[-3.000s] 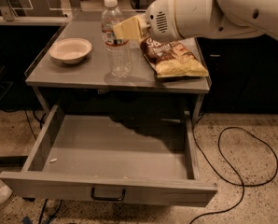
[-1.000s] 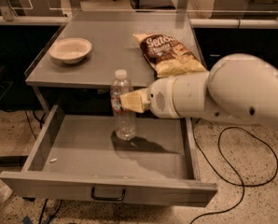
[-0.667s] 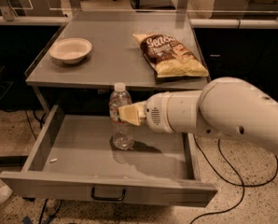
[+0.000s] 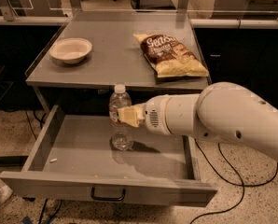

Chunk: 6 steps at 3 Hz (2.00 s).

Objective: Place water bottle into top drawer

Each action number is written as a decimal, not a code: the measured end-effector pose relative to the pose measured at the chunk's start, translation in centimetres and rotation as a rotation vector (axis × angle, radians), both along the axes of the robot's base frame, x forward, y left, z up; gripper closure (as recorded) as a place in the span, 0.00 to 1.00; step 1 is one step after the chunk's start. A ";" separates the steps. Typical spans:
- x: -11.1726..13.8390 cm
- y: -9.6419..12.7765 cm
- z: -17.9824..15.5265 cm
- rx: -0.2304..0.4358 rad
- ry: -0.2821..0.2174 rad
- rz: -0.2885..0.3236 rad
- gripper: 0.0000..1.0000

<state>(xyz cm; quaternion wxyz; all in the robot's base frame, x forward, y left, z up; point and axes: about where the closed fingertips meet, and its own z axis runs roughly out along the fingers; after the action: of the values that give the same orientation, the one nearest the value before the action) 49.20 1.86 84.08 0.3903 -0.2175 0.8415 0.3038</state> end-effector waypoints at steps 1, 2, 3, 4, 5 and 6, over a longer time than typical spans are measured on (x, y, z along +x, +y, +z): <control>0.4 1.3 -2.6 0.018 -0.001 -0.024 1.00; 2.7 0.6 -3.8 0.019 -0.071 -0.105 1.00; 4.0 0.0 -4.6 0.014 -0.123 -0.158 1.00; 4.7 -0.3 -5.9 0.013 -0.137 -0.215 1.00; 4.9 -0.3 -5.8 0.013 -0.147 -0.224 1.00; 4.0 -0.2 -7.4 0.006 -0.126 -0.247 1.00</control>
Offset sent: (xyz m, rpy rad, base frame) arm 0.0585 -0.0086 -0.0550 0.0245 -0.1586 -0.2242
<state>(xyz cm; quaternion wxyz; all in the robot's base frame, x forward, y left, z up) 53.18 1.70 76.65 0.4777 -0.1297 0.8346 0.2417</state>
